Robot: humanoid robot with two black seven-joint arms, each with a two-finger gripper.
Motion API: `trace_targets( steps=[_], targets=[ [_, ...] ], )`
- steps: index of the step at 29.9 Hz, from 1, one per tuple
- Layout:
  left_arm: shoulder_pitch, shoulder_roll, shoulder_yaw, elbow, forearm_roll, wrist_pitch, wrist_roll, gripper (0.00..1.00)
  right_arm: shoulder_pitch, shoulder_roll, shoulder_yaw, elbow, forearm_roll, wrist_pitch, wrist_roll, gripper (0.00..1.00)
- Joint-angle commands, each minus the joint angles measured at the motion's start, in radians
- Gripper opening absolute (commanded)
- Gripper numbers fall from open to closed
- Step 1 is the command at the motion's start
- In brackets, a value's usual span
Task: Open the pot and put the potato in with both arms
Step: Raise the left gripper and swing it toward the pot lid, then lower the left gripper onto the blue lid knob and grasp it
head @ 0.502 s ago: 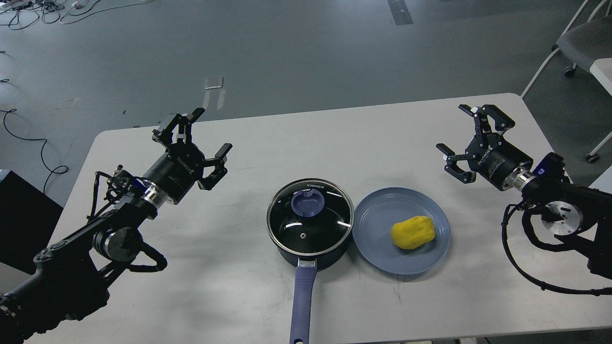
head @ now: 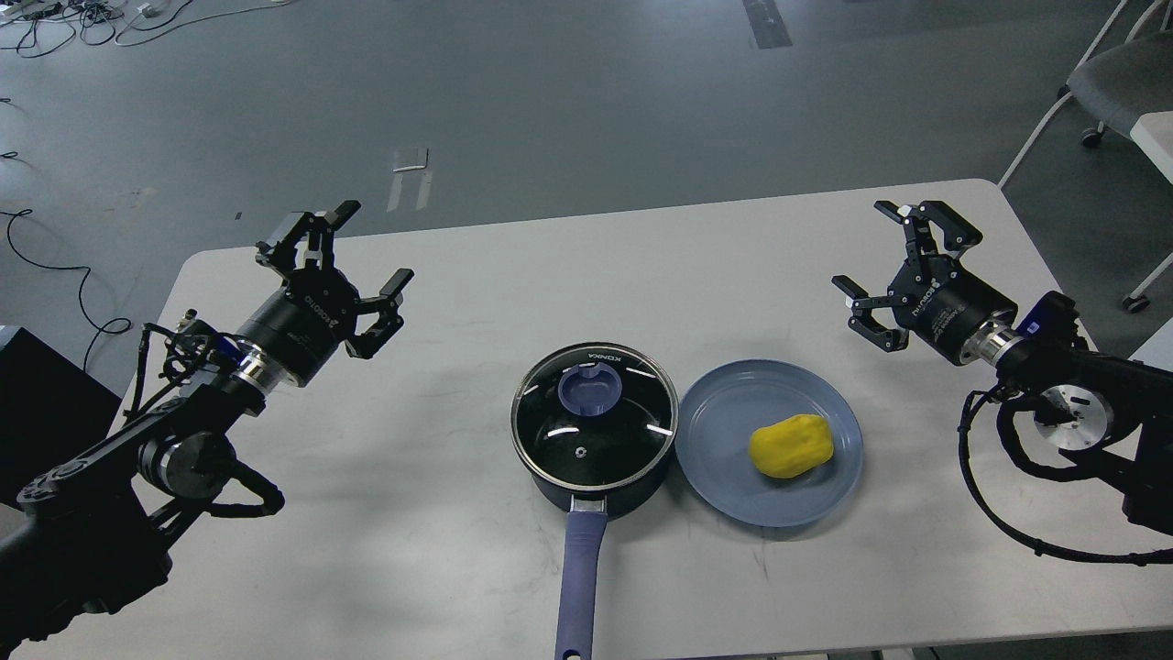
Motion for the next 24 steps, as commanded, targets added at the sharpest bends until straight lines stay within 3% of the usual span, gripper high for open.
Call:
trace_targets(
  steps=[1,3,8,9,14,18,20,24],
  targets=[
    [-0.071,0.052,-0.005,-0.019,0.063,0.000,0.000,0.98,0.001,-0.001,0.000,0.000,-0.002,0.000,0.000,1.00],
    [-0.090,0.073,-0.005,-0.054,0.120,0.000,0.000,0.98,0.001,-0.001,0.000,0.000,-0.002,0.000,0.000,1.00],
    [-0.182,0.222,-0.054,-0.394,0.600,0.000,0.000,0.98,0.000,-0.001,0.000,-0.006,-0.003,0.000,0.000,1.00],
    [-0.182,0.222,-0.054,-0.395,0.602,0.000,0.000,0.98,0.000,-0.001,0.000,-0.006,-0.003,0.000,0.000,1.00],
    [-0.181,0.254,-0.121,-0.618,1.075,0.000,0.000,0.98,0.001,-0.001,0.000,-0.006,-0.003,0.000,0.000,1.00],
    [-0.182,0.230,-0.118,-0.674,1.342,0.032,0.000,0.98,0.001,-0.001,-0.002,-0.006,-0.005,0.000,0.000,1.00],
    [-0.181,0.177,-0.106,-0.674,1.584,0.091,0.000,0.98,0.000,-0.001,-0.002,-0.006,-0.005,0.000,0.000,1.00],
    [-0.167,0.126,-0.089,-0.666,1.778,0.109,0.000,0.98,-0.005,-0.001,-0.002,-0.006,-0.006,0.000,0.000,1.00]
  ],
)
